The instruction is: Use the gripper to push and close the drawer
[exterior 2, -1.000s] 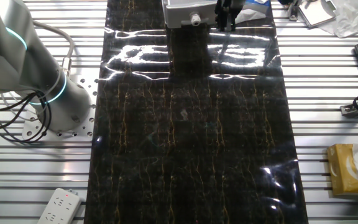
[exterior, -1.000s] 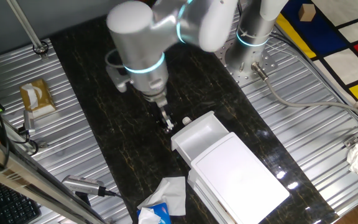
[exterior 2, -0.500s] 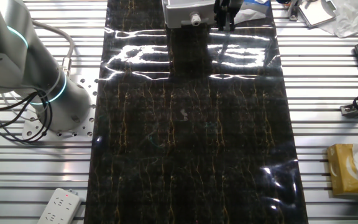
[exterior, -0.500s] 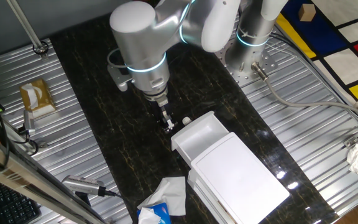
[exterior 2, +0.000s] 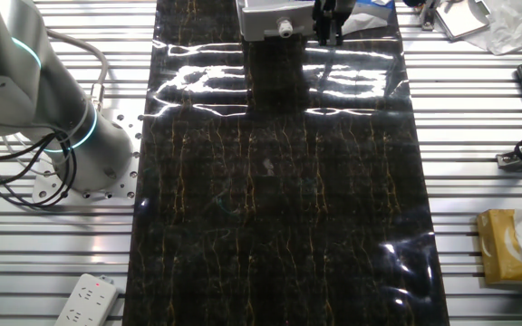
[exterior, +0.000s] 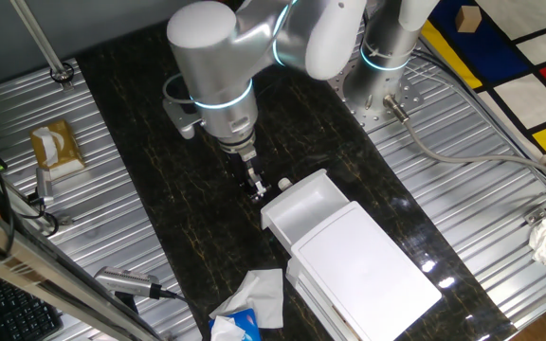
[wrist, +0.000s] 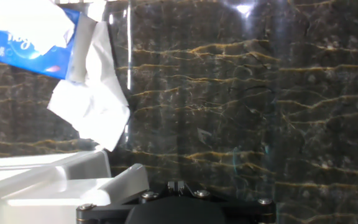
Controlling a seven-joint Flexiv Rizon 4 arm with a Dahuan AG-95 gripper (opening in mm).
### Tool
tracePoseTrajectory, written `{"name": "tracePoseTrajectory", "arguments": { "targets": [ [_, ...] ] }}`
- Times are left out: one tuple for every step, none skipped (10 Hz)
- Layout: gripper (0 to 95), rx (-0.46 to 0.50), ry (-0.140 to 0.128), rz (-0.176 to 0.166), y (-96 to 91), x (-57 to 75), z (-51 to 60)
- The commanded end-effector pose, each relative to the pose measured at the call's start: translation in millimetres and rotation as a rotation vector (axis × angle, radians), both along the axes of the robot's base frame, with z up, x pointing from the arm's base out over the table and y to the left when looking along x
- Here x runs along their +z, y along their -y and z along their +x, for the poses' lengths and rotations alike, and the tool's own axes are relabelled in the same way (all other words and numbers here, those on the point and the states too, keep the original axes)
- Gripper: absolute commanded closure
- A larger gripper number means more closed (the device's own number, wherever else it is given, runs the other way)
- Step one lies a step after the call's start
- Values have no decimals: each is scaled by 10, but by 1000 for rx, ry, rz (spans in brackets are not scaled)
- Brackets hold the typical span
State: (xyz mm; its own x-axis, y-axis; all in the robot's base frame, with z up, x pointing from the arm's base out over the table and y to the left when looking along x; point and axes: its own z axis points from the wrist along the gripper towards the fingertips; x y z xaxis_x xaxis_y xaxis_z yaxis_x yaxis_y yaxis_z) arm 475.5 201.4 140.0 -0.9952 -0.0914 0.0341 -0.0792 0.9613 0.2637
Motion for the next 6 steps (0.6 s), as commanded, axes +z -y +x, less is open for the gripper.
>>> {"name": "tracePoseTrajectory", "arguments": {
  "targets": [
    [950,46,-9,32,-4,11,-6],
    [950,65,-12,33,-4,11,-6],
    [950,112,-17,40,-4,11,-6],
    [950,146,-21,49,-4,11,-6],
    [950,183,-25,56,-4,11,-6],
    [950,201,-33,61,-4,11,-6]
  ]
}}
